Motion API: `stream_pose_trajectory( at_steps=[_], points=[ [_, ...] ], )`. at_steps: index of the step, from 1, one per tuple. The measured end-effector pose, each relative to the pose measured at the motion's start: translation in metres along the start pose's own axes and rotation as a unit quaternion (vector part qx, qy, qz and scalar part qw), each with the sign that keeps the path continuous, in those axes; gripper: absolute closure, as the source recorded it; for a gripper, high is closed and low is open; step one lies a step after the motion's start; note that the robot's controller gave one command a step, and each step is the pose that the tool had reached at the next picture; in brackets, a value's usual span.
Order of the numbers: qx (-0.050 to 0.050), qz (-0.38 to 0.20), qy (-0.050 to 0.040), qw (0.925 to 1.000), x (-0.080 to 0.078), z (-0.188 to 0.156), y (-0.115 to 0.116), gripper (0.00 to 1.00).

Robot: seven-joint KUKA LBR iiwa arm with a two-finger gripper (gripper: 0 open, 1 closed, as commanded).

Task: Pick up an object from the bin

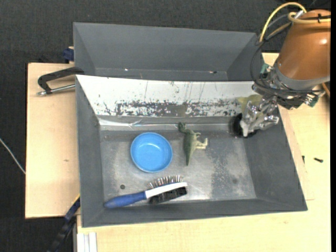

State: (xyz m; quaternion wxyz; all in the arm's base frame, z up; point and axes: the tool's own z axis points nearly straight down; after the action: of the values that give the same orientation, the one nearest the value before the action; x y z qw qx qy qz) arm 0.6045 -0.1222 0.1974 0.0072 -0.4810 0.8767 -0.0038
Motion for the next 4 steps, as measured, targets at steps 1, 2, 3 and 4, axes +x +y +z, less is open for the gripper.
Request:
stream_pose_trajectory(
  at_steps=[1,2,3,4],
  points=[
    [-0.007,-0.013,0.0030,0.9999,-0.005,0.003,0.023,1.00],
    [-0.003,-0.061,0.0014,0.9981,-0.013,-0.026,0.029,1.00],
    [-0.008,-0.032,0.0038,0.9995,0.024,0.009,0.003,1.00],
    [0.000,-0.104,0.0015,0.9946,0.042,-0.148,0.037,1.00]
  ],
)
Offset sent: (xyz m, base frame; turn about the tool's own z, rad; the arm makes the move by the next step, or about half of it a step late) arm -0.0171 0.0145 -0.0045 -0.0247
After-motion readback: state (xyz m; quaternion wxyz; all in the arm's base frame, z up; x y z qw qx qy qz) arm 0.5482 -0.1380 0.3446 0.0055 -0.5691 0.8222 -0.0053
